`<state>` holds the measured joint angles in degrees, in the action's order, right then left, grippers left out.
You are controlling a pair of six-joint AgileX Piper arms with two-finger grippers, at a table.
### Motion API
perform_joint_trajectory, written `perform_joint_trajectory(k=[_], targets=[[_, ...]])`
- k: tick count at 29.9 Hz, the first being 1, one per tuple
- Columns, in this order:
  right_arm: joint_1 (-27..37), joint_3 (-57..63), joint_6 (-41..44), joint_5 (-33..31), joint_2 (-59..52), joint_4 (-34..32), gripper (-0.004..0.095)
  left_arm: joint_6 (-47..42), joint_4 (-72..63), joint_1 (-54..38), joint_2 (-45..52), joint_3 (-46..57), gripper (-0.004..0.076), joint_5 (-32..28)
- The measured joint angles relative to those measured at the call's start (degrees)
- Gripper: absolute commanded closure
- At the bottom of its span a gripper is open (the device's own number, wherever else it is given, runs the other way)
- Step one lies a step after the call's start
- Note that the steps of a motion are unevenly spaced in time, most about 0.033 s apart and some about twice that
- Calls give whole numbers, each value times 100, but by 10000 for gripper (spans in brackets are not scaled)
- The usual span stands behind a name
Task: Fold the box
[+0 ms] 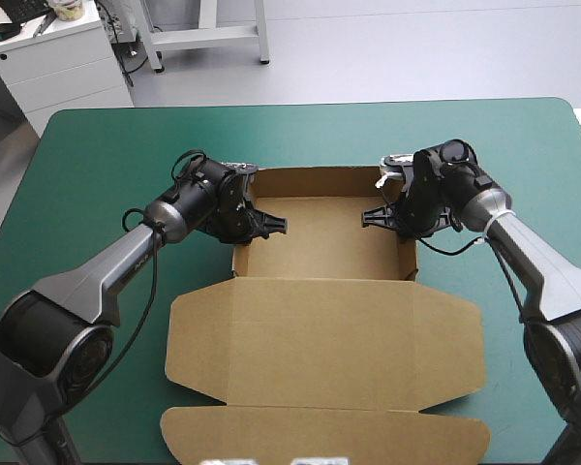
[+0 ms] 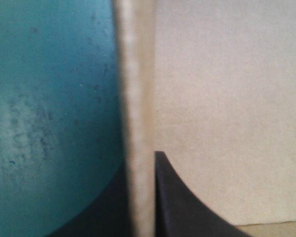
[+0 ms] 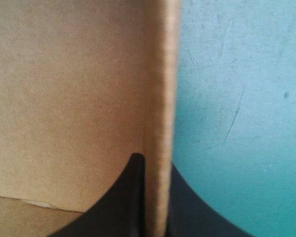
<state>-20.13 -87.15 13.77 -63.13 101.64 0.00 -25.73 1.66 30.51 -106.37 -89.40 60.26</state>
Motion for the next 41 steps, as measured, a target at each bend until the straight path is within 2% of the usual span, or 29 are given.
perform_joint_trajectory(k=[2,4,6,11,14,21,29,31,32,34,36,41], targets=[[0,0,-28,21,45,0,824,57,6,0,0,0,724,0],[0,0,-79,25,90,32,738,78,24,0,0,0,681,0],[0,0,-173,1,141,77,616,129,50,0,-1,0,615,13],[0,0,-274,30,156,150,207,382,87,0,-6,0,356,52],[0,0,-279,30,156,150,104,467,64,0,-6,0,273,64],[17,-16,-253,99,156,152,103,483,95,0,-12,-227,277,173],[17,-728,-253,-57,167,210,103,483,308,0,-12,-1341,295,867],[17,-1093,-253,-271,167,227,103,483,303,0,-12,-1617,347,993],[17,-1219,-253,-360,161,232,103,483,303,0,-12,-1746,398,1024],[17,-1496,-253,-589,119,226,103,539,303,0,-12,-1992,545,1064],[17,-1678,-253,-708,40,212,103,635,303,0,-6,-2148,727,1074],[17,-1733,-258,-800,-300,259,103,999,173,0,240,-2225,727,1122]])
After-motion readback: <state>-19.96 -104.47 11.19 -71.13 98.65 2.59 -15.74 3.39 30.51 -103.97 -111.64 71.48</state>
